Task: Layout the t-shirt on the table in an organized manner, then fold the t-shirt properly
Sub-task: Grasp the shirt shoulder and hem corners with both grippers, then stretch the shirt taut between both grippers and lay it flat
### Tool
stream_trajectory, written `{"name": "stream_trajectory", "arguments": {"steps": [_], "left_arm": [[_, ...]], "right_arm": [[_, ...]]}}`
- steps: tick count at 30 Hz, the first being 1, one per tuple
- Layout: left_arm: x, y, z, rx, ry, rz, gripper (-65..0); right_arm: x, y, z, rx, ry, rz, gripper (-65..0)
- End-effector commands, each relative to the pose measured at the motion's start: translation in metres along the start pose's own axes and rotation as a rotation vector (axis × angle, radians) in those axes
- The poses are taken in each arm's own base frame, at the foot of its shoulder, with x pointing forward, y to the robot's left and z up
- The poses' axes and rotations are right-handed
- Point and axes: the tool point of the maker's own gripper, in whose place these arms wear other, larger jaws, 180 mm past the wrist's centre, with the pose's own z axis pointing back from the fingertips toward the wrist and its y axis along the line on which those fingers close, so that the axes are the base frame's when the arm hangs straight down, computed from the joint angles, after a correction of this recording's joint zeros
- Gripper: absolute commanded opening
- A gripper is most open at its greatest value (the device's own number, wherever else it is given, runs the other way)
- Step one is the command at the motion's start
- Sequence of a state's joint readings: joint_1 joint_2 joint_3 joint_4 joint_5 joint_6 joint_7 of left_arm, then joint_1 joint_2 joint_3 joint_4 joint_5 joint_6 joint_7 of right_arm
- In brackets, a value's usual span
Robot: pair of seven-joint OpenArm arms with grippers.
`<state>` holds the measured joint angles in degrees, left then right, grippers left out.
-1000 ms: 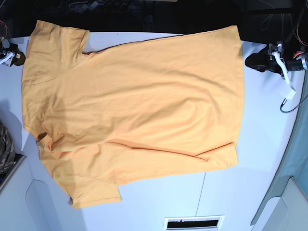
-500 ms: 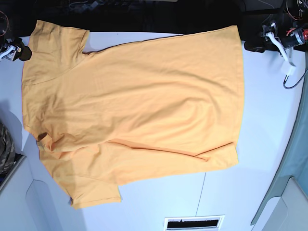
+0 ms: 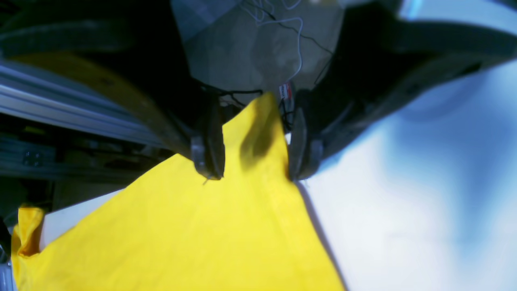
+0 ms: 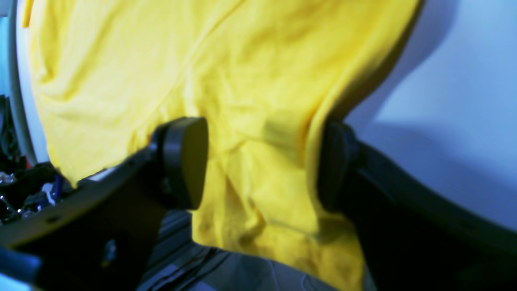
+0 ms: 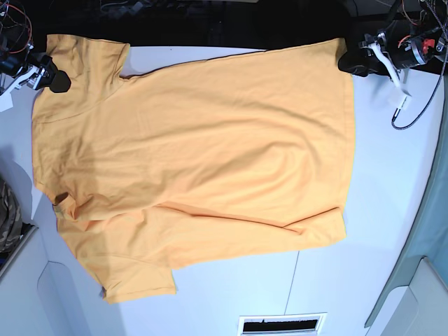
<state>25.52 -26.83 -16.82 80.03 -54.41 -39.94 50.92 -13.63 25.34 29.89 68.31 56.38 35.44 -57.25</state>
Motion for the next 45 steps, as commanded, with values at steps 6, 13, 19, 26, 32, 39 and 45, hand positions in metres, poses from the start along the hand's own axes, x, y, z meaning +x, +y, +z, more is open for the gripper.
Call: {"name": "stream_trajectory", "arguments": {"steps": [6, 13, 19, 26, 32, 39, 45], "left_arm": [[-0.009, -0.009, -0.008, -0.019, 0.06, -0.052, -50.5], [0.007, -0.016, -0.001, -0.022, 0.032, -0.109, -65.0], [0.028, -0.033, 0.022, -0.018, 0.03, -0.266, -65.0], [0.063, -0.031, 0.047, 0.01, -0.078, -0.298, -65.0], [0.095, -0.009, 0.077, 0.099, -0.207, -0.282, -65.0], [0.112, -0.008, 0.076, 0.128, -0.274, -0.336, -65.0], [0.14, 0.001, 0.058, 0.155, -0.298, -0.381, -65.0]], "right_arm": [[-0.009, -0.006, 0.002, -0.032, 0.056, 0.008, -48.5], [-0.003, -0.009, 0.009, -0.046, 0.039, 0.014, -65.0], [0.017, -0.006, 0.038, -0.054, -0.049, 0.039, -65.0], [0.041, 0.006, 0.079, -0.087, -0.168, 0.128, -65.0], [0.073, 0.022, 0.095, -0.103, -0.274, 0.21, -65.0], [0.119, 0.041, 0.085, -0.087, -0.355, 0.27, -65.0], [0.15, 0.056, 0.047, -0.069, -0.341, 0.317, -65.0]]}}
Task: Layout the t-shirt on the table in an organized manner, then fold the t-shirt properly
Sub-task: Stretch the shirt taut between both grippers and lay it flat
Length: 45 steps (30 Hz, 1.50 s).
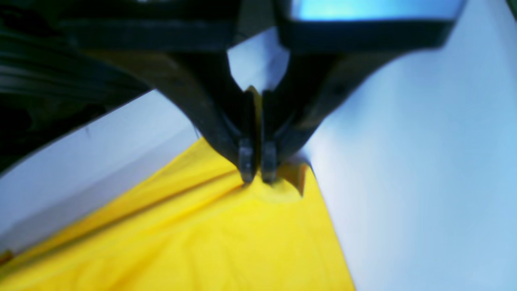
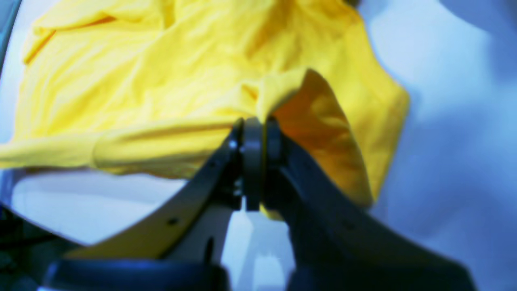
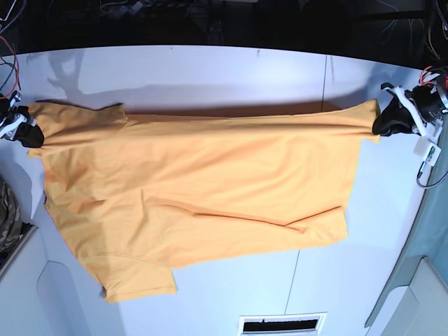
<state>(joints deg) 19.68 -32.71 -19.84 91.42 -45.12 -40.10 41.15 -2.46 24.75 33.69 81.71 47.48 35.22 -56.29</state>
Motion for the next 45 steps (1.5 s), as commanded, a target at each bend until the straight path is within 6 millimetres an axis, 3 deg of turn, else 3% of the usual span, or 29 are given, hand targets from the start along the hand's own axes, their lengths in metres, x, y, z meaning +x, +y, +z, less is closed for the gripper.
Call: {"name": "stream_trajectory", "arguments": {"steps": [1, 6, 11, 13, 16, 18, 22, 27, 31, 33, 35, 40, 45], "left_arm": [[0.016, 0.007, -0.001, 0.008, -0.037, -0.017, -65.0], [0.023, 0.023, -0.03, 0.023, -0.032, -0.019, -65.0], [0.025, 0.038, -0.047, 0.042, -0.028, 0.011, -65.0], [0.026, 0.04, -0.049, 0.043, -0.039, 0.025, -56.6], [0.028, 0.039, -0.05, 0.038, -0.055, 0.035, -39.7], [0.03, 0.038, -0.049, 0.033, -0.059, 0.041, -35.5], [0.019, 0.037, -0.049, 0.025, 0.0, 0.055, -35.5], [0.014, 0.039, -0.042, 0.022, -0.023, 0.113, -35.5], [0.015, 0.039, -0.041, 0.022, -0.043, 0.139, -30.4], [0.014, 0.033, -0.045, 0.012, -0.049, 0.151, -26.1], [0.011, 0.029, -0.051, 0.012, -0.051, 0.172, -25.2], [-0.007, 0.034, -0.062, 0.081, -0.026, 0.211, -25.2], [-0.019, 0.048, -0.067, 0.112, -0.036, 0.278, -25.2]], "right_arm": [[0.028, -0.002, 0.0, -0.01, -0.062, 0.029, -65.0], [0.05, 0.0, -0.03, -0.005, -0.046, 0.042, -65.0], [0.047, 0.001, -0.049, -0.003, 0.011, 0.042, -65.0], [0.039, 0.001, -0.052, -0.001, 0.027, 0.037, -63.1], [0.031, -0.001, -0.054, -0.01, 0.035, 0.009, -36.1], [0.029, -0.002, -0.053, -0.013, 0.046, 0.005, -29.8], [0.032, -0.013, -0.044, -0.033, 0.029, -0.034, -29.9], [0.039, -0.049, -0.014, -0.102, -0.075, -0.142, -29.8], [0.019, -0.073, -0.001, -0.175, -0.095, -0.189, -29.8], [0.003, -0.08, 0.001, -0.198, -0.085, -0.196, -24.6], [-0.01, -0.084, 0.001, -0.205, -0.075, -0.217, -19.9], [-0.023, -0.09, -0.007, -0.194, -0.089, -0.287, -19.9], [-0.032, -0.073, -0.024, -0.142, -0.083, -0.323, -20.1]]}}
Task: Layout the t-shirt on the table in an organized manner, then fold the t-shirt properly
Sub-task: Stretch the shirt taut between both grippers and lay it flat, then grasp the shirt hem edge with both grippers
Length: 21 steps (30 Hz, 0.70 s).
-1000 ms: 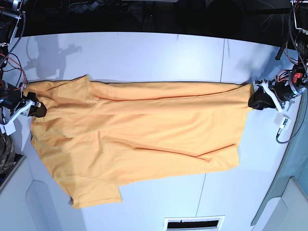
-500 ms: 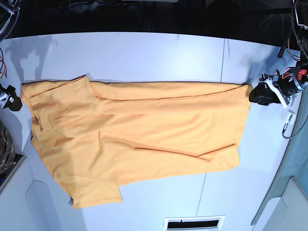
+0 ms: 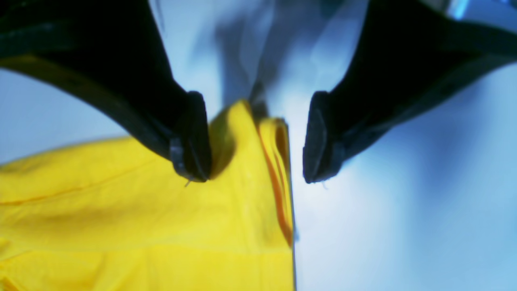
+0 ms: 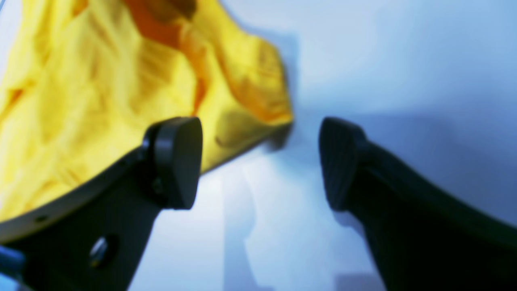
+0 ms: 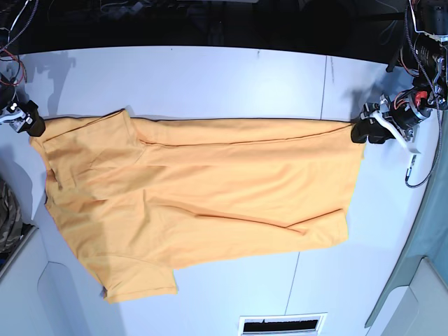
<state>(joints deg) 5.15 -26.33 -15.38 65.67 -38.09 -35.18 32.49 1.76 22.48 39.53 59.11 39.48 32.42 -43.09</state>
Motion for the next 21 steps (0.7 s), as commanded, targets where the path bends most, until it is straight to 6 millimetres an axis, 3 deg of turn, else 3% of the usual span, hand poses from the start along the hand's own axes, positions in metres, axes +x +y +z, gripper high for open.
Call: {"name": "stream_trajectory", "arguments": {"steps": [1, 5, 8, 10, 12, 13, 14, 15, 21], "left_arm": [[0.014, 0.005, 0.002, 0.011, -0.024, -0.011, -25.2], [0.019, -0.008, -0.006, -0.025, -0.043, -0.006, -25.2], [0.012, -0.018, -0.011, -0.057, -0.024, -0.016, -25.3], [0.007, -0.021, -0.013, -0.059, -0.01, -0.026, -29.6], [0.005, -0.022, -0.014, -0.056, 0.002, -0.038, -47.2], [0.004, -0.022, -0.014, -0.058, 0.011, -0.05, -58.4], [0.002, -0.023, -0.012, -0.07, 0.025, -0.068, -65.0], [0.0, -0.024, -0.011, -0.083, 0.041, -0.08, -65.0], [0.002, -0.021, 0.011, -0.104, 0.072, -0.094, -65.0]], "right_arm": [[0.014, 0.008, 0.0, 0.026, -0.031, 0.016, -20.1], [0.008, 0.03, -0.012, 0.083, -0.036, -0.007, -20.1], [0.008, 0.047, -0.022, 0.12, -0.042, -0.024, -20.1], [0.009, 0.058, -0.027, 0.143, -0.041, -0.029, -21.9], [0.013, 0.065, -0.03, 0.154, -0.04, -0.025, -31.8], [0.014, 0.065, -0.03, 0.155, -0.038, -0.024, -41.0], [0.016, 0.066, -0.029, 0.154, -0.037, -0.018, -52.7], [0.016, 0.065, -0.028, 0.151, -0.03, -0.011, -64.7], [0.012, 0.063, -0.004, 0.197, 0.033, -0.014, -65.0]]}}
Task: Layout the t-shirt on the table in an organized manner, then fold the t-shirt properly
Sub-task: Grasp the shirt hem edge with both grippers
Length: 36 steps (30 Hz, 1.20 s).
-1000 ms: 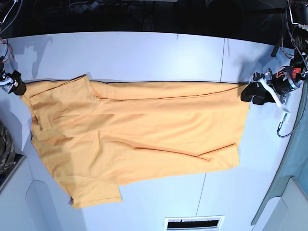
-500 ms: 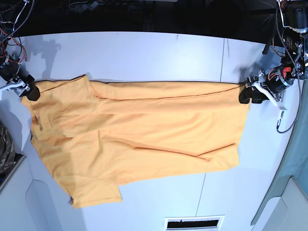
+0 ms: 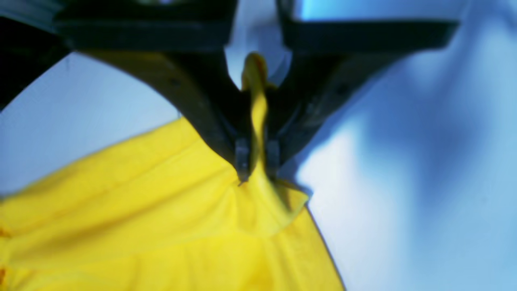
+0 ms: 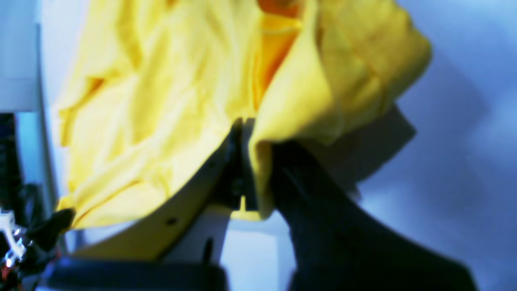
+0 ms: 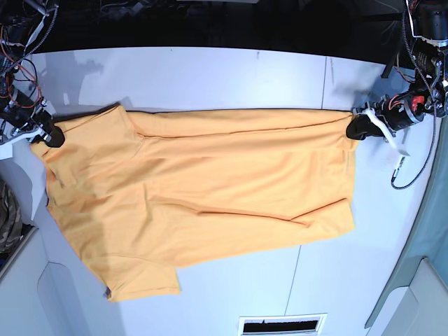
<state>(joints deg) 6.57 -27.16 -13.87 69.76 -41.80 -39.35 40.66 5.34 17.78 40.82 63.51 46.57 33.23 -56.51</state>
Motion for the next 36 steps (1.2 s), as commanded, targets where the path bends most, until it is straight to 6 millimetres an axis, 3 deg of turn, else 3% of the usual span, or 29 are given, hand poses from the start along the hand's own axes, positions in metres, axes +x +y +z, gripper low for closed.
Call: {"name": "stream_trajectory", "arguments": {"steps": [1, 8, 18, 20, 21, 23, 25, 29, 33, 36], "left_arm": [[0.012, 0.004, 0.012, 0.007, -0.022, -0.045, -65.0], [-0.011, -0.002, 0.039, 0.017, 0.041, -0.141, -65.0], [-0.036, -0.002, 0.043, 0.018, 0.116, -0.132, -65.0], [-0.034, -0.004, 0.043, 0.012, 0.109, -0.126, -60.3], [-0.032, -0.006, 0.042, 0.002, 0.097, -0.115, -56.0], [-0.028, -0.01, 0.042, -0.018, 0.075, -0.093, -47.1], [-0.026, -0.012, 0.042, -0.028, 0.064, -0.084, -40.0], [-0.014, -0.026, 0.048, -0.074, 0.062, -0.095, -38.4], [0.013, -0.044, 0.058, -0.105, 0.022, -0.172, -38.4], [0.039, -0.052, 0.066, -0.112, -0.049, -0.236, -38.4]], "right_arm": [[0.015, 0.0, 0.015, 0.008, -0.039, 0.032, -65.0], [-0.02, -0.023, 0.057, -0.095, 0.008, 0.118, -65.0], [-0.067, -0.042, 0.089, -0.168, 0.087, 0.142, -65.0], [-0.07, -0.045, 0.09, -0.177, 0.079, 0.138, -65.0], [-0.069, -0.046, 0.091, -0.182, 0.073, 0.141, -64.0], [-0.068, -0.047, 0.09, -0.191, 0.065, 0.137, -47.9], [-0.066, -0.049, 0.092, -0.199, 0.059, 0.139, -37.3], [-0.046, -0.057, 0.109, -0.236, -0.021, 0.132, -36.1], [-0.008, -0.061, 0.138, -0.285, -0.162, 0.156, -36.1], [0.024, -0.057, 0.145, -0.298, -0.245, 0.19, -36.1]]}}
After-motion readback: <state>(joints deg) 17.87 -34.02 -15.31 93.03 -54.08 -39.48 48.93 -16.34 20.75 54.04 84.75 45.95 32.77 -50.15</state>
